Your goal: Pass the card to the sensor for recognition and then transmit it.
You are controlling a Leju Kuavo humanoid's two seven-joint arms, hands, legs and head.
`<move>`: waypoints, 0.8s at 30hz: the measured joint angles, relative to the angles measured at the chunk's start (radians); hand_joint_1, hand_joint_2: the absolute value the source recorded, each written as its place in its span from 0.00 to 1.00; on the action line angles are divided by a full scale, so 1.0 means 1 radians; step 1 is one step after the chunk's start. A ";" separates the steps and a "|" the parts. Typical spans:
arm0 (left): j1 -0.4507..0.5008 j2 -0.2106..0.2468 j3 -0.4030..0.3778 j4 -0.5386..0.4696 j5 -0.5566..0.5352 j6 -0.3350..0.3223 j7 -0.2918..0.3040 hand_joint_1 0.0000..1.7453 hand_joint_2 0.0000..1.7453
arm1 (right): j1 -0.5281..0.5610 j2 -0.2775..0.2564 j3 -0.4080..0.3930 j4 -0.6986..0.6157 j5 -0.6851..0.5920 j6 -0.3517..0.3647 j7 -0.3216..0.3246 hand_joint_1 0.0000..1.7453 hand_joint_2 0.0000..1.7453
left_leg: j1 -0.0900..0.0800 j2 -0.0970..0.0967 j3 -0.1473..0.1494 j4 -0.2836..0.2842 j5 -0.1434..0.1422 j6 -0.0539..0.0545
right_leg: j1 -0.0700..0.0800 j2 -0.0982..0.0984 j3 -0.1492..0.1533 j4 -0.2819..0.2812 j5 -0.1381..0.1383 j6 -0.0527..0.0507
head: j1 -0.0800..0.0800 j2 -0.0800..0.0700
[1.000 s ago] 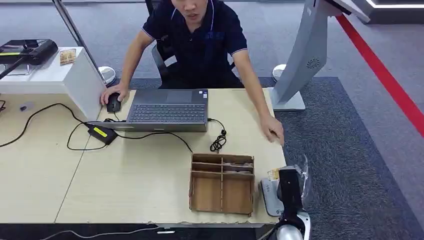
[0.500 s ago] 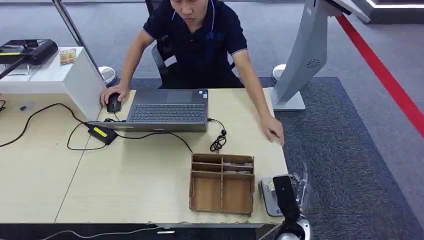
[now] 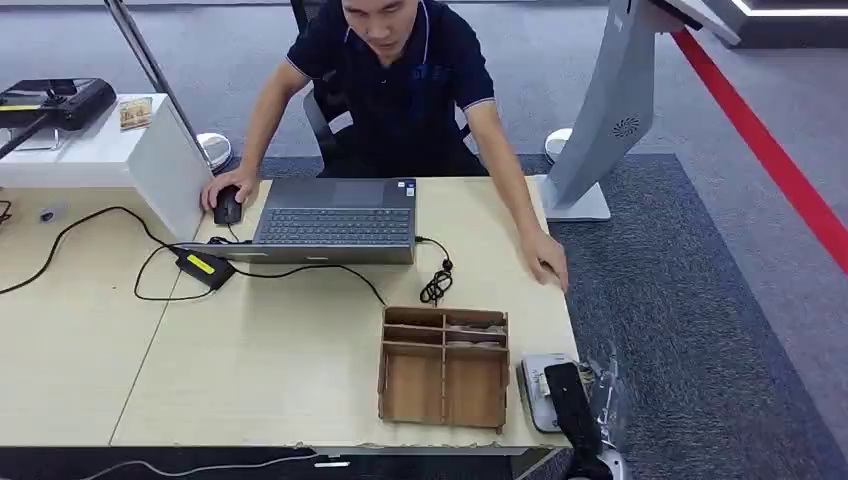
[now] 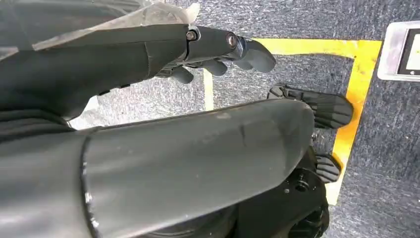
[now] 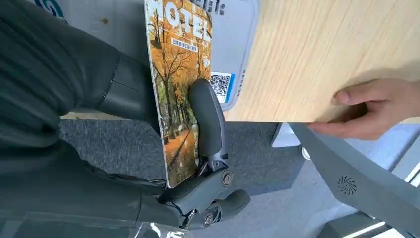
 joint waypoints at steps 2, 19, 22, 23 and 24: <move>0.000 0.000 0.000 0.000 0.000 0.000 0.000 0.00 0.00 | 0.000 0.000 -0.001 0.005 0.003 0.000 0.000 1.00 1.00 | 0.000 0.000 0.000 0.000 0.000 0.000 | 0.000 0.000 0.000 0.000 0.000 0.000 | 0.000 0.000; 0.000 0.000 0.000 0.000 -0.007 -0.007 0.000 0.00 0.00 | -0.012 0.014 -0.031 0.020 0.030 0.000 -0.076 1.00 1.00 | 0.000 0.000 0.000 0.000 0.000 0.000 | 0.000 0.000 0.000 0.000 0.000 0.000 | 0.000 0.000; 0.000 0.000 -0.001 0.000 -0.015 -0.014 0.000 0.00 0.00 | -0.024 0.026 -0.043 0.003 0.030 0.000 -0.094 1.00 1.00 | 0.000 0.000 0.000 0.000 0.000 0.000 | 0.000 0.000 0.000 0.000 0.000 0.000 | 0.000 0.000; 0.000 0.000 -0.001 0.000 -0.018 -0.015 0.000 0.00 0.00 | -0.030 0.028 -0.045 -0.005 0.029 0.000 -0.094 1.00 1.00 | 0.000 0.000 0.000 0.000 0.000 0.000 | 0.000 0.000 0.001 0.000 0.000 0.000 | 0.000 0.000; 0.000 0.000 -0.001 0.000 -0.019 -0.016 0.000 0.00 0.00 | -0.035 0.031 -0.045 -0.015 0.025 0.000 -0.094 1.00 1.00 | 0.000 0.000 0.000 0.000 0.000 0.000 | 0.000 0.000 0.001 0.000 0.000 0.000 | 0.000 0.000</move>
